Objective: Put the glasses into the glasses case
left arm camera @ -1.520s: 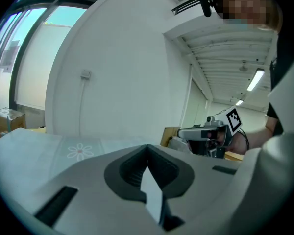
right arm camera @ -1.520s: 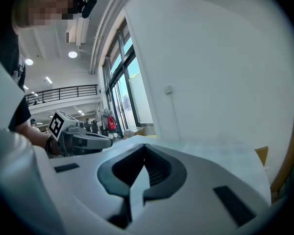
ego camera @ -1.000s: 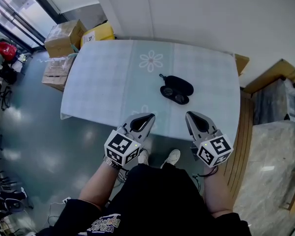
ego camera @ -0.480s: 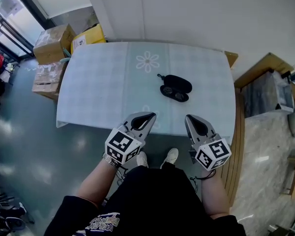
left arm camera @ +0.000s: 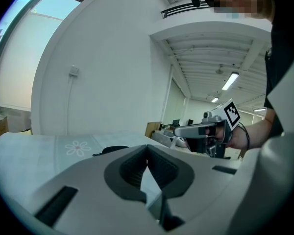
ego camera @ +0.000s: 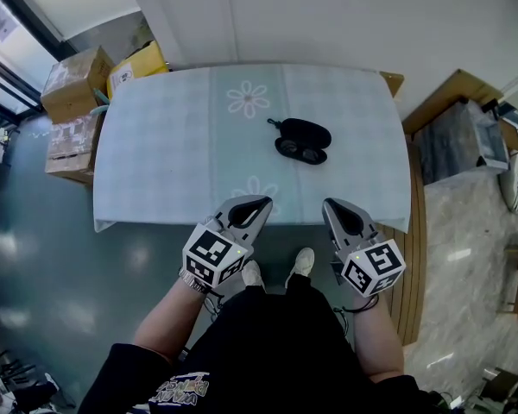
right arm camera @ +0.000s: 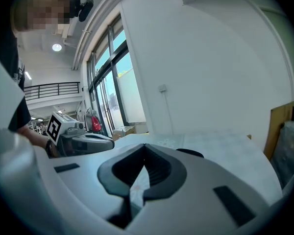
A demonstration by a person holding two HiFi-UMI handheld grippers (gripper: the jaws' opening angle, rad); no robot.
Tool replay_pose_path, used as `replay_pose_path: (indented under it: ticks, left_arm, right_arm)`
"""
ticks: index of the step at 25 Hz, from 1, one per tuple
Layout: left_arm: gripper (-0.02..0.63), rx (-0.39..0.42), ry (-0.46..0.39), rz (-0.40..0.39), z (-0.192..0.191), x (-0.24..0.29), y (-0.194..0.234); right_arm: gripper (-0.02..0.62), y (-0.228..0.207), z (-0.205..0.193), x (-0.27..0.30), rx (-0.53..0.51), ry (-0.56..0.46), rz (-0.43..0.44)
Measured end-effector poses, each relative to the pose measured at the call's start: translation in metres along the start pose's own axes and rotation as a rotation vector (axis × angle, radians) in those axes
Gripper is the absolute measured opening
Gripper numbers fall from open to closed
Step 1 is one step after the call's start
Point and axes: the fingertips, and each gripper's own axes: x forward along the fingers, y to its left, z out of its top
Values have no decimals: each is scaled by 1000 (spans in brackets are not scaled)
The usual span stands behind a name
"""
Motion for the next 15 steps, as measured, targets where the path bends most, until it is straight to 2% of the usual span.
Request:
replay_pose_path:
  ticks: [15]
  left_arm:
    - [28, 17, -1, -18, -1, -6, -6]
  right_arm:
    - [22, 8, -3, -4, -1, -8, -10]
